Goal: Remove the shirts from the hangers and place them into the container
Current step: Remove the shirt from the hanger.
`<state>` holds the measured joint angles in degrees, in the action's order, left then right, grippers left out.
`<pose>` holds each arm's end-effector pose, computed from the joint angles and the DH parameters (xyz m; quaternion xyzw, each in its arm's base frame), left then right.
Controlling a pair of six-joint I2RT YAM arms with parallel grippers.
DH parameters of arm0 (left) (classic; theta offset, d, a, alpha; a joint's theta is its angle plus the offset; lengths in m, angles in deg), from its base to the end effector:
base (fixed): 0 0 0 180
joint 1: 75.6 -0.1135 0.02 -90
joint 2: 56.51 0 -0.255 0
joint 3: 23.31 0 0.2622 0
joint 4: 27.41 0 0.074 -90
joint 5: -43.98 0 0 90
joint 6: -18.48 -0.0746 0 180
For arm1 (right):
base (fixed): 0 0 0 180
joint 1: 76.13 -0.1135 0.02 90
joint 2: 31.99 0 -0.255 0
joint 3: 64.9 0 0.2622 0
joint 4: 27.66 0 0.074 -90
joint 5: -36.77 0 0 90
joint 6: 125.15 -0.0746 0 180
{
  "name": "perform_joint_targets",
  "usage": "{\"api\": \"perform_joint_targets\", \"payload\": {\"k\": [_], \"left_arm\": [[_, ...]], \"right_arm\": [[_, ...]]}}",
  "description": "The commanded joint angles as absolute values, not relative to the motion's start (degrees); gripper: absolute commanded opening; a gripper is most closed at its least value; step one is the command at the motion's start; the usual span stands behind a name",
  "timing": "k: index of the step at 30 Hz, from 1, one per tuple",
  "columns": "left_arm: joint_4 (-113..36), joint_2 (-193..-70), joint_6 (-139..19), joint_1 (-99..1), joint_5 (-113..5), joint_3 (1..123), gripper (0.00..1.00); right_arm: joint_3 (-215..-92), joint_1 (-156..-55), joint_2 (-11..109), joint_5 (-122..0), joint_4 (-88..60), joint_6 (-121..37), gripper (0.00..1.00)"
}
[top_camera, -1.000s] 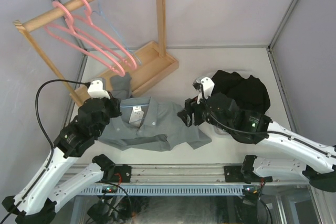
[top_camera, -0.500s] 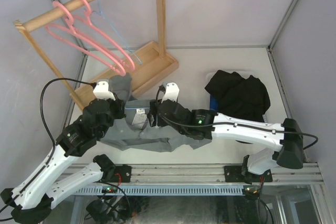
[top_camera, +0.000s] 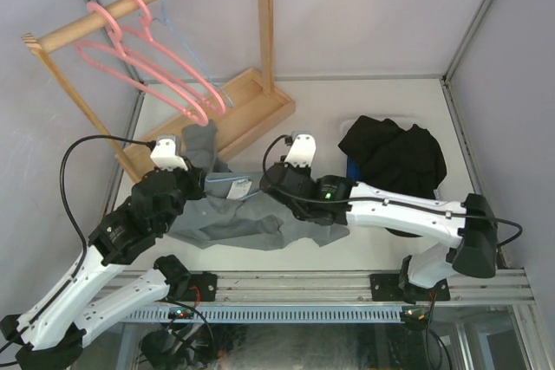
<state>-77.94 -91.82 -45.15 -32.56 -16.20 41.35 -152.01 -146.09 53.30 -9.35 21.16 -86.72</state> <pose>0.1494 -0.0888 0.3393 -0.0283 0.8099 -0.1364 0.5698 0.1679 0.3095 0.2825 -0.0027 0.8738 0.1269 0.4694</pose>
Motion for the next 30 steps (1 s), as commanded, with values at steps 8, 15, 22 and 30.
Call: {"api": "perform_joint_targets", "payload": {"k": [8, 15, 22, 30], "left_arm": [[-75.71, -87.55, -49.55, -32.36, -13.79, 37.95, 0.00], [-75.08, -85.38, -52.99, -32.36, -16.18, 36.78, 0.00], [-74.83, -84.56, -62.42, -32.35, -23.35, 36.11, 0.00], [-71.41, -82.00, -64.32, -32.36, -26.72, 35.22, 0.00]], "right_arm": [[-148.97, -135.87, 41.60, -12.50, 26.01, -83.22, 0.00], [-148.22, -129.72, 41.39, -18.61, 30.35, -85.66, 0.00], [-145.68, -126.69, 33.10, -25.23, 24.49, -80.70, 0.00], [-145.33, -122.29, 36.26, -22.83, 33.16, -77.97, 0.00]]}}
